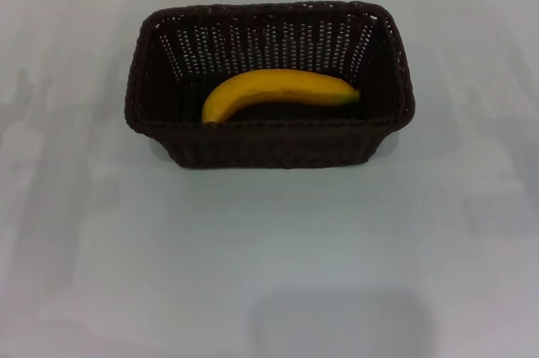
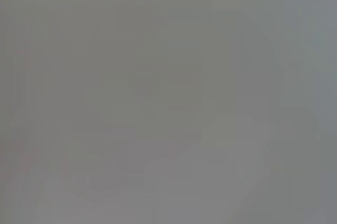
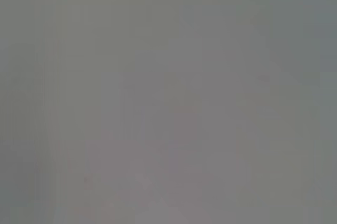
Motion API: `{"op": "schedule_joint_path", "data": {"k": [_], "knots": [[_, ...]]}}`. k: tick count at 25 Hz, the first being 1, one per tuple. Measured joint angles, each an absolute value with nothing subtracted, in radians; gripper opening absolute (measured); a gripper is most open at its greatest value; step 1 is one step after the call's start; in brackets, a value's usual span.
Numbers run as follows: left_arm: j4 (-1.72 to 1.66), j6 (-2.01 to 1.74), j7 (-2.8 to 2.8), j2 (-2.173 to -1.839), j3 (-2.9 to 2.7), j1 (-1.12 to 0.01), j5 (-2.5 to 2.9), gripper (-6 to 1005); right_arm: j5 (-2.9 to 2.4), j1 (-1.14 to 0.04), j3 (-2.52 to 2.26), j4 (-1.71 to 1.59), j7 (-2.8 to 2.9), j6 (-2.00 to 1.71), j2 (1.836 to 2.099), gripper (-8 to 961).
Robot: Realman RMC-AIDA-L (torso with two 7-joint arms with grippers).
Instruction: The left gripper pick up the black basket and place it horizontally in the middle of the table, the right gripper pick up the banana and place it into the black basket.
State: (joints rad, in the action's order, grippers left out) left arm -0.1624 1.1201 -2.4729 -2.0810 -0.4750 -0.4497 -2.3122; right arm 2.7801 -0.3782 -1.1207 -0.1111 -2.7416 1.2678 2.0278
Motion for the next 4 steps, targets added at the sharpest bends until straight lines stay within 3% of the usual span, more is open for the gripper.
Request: {"op": "schedule_joint_path", "data": {"k": [4], "knots": [[-0.159, 1.118, -2.473, -2.082, -0.473, -0.449, -2.314, 875, 2.781, -0.387, -1.112, -0.107, -2.737, 1.262, 2.028, 841]]}}
